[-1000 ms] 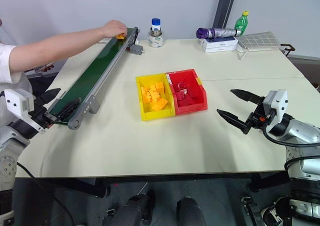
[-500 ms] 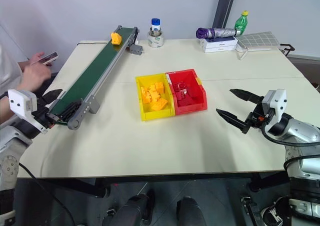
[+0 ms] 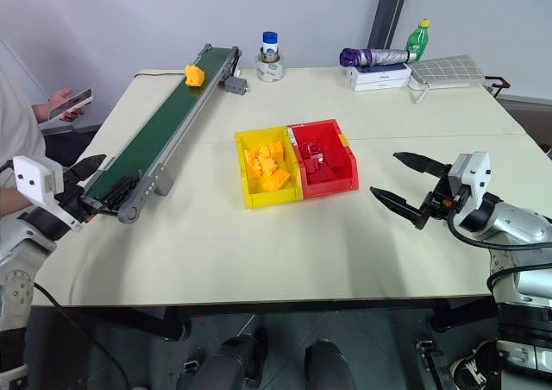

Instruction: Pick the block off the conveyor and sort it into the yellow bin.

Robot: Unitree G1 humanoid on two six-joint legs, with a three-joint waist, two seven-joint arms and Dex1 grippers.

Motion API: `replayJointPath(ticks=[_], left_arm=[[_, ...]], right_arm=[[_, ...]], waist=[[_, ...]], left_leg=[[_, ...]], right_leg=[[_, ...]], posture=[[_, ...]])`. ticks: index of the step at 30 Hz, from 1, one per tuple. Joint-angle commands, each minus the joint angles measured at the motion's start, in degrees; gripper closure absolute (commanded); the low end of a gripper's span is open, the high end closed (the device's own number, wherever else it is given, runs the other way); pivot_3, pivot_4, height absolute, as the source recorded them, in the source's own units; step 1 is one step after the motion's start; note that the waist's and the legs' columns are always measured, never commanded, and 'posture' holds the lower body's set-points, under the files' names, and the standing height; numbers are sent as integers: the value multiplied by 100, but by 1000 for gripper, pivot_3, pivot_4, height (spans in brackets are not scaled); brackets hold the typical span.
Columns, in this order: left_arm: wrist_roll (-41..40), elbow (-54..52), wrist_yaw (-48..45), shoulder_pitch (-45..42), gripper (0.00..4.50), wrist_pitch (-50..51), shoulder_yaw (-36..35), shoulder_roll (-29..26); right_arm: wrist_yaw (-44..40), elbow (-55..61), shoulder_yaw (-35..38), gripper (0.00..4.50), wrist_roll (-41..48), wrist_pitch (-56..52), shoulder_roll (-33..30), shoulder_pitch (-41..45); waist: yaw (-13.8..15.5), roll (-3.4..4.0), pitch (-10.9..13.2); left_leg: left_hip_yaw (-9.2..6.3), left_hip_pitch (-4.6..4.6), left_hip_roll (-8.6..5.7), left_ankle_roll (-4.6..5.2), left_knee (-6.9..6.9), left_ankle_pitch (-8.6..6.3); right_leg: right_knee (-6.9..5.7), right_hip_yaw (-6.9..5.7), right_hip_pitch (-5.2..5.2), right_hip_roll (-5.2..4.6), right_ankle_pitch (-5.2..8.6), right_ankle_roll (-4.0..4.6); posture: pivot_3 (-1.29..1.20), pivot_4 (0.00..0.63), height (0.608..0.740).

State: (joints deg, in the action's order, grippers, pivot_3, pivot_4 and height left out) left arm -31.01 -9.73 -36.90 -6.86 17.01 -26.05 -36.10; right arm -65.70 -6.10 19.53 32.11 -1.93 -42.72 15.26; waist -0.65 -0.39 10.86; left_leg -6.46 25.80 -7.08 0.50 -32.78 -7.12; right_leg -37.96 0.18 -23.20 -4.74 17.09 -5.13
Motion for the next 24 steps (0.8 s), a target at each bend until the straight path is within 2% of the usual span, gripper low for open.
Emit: replayJointPath(ticks=[1,9,15,20,24], left_arm=[[-24,-239,68,66,65,-126,-161,-3],[91,-283,265,133,65,-348,-304,37],[401,-402,942,579,65,-936,-765,470],[344,-584,1071,1148,65,-973,-686,892],[320,-606,1154,1108,65,-940,-660,966]], right_arm=[[-9,35,59,0,8,101,-25,139],[-27,-29,33,0,-28,123,-8,184],[-43,-67,35,0,-30,175,-20,155],[-55,-108,17,0,-40,223,-12,159],[-59,-138,-4,0,-55,253,-4,186]], waist=[[0,0,0],[0,0,0],[-13,1,-1],[2,-1,0],[36,-2,0]], left_leg=[[0,0,0,0,0,0],[0,0,0,0,0,0],[2,0,0,1,0,0],[4,-1,0,2,-5,-1],[1,1,2,3,-10,-2]], right_leg=[[0,0,0,0,0,0],[0,0,0,0,0,0],[1,0,-1,0,0,0],[1,0,4,-1,0,0],[0,-5,9,-1,0,0]], posture=[[0,150,740],[0,150,740],[0,150,740],[0,150,740],[0,150,740]])
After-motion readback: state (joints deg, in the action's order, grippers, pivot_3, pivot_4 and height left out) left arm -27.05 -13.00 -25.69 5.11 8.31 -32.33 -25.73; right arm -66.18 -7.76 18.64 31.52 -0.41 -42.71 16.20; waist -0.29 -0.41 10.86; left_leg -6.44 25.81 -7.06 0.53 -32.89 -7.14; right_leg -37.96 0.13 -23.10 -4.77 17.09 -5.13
